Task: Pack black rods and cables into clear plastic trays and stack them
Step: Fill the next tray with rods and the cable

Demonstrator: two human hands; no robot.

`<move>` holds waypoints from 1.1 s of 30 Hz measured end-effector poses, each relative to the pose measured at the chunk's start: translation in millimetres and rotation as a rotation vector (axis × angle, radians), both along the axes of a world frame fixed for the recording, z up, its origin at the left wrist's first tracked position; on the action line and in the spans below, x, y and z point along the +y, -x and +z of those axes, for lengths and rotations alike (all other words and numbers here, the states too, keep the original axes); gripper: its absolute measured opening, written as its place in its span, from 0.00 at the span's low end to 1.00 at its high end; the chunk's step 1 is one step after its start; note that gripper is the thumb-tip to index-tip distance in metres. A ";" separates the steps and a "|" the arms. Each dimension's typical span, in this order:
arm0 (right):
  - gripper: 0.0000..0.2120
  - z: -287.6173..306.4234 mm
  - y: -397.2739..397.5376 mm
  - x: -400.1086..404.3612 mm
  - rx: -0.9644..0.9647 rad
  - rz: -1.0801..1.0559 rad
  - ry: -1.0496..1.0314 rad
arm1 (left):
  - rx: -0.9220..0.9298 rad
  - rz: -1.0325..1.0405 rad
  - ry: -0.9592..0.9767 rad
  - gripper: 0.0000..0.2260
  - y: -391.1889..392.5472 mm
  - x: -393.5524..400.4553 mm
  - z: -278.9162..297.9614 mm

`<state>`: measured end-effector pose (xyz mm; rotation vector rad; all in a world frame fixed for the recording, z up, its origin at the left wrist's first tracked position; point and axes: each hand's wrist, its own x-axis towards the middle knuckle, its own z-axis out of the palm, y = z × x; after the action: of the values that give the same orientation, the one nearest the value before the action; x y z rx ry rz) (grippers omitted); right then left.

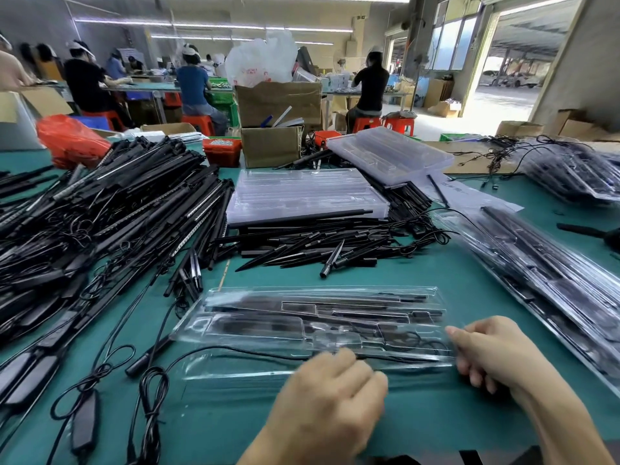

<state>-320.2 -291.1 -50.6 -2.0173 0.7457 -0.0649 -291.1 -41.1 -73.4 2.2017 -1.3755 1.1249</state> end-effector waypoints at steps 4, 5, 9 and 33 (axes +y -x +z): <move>0.18 -0.9 -0.2 -0.9 -0.025 0.006 -0.012 | 0.133 0.058 -0.026 0.09 15.4 -16.2 -13.0; 0.18 -1.1 -0.2 -1.6 -0.028 0.008 -0.012 | 0.152 0.076 -0.029 0.11 17.4 -18.6 -12.6; 0.18 -1.8 0.4 -3.2 -0.047 0.023 -0.032 | 0.283 0.174 -0.145 0.20 25.2 -22.1 -8.8; 0.16 0.6 1.8 1.2 -0.072 0.001 -0.046 | 0.488 0.446 -0.362 0.34 25.8 -39.3 0.4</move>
<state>-322.0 -289.9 -49.9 -1.9610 0.6952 -0.1183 -316.9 -80.4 -72.9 2.8856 -0.9568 0.4017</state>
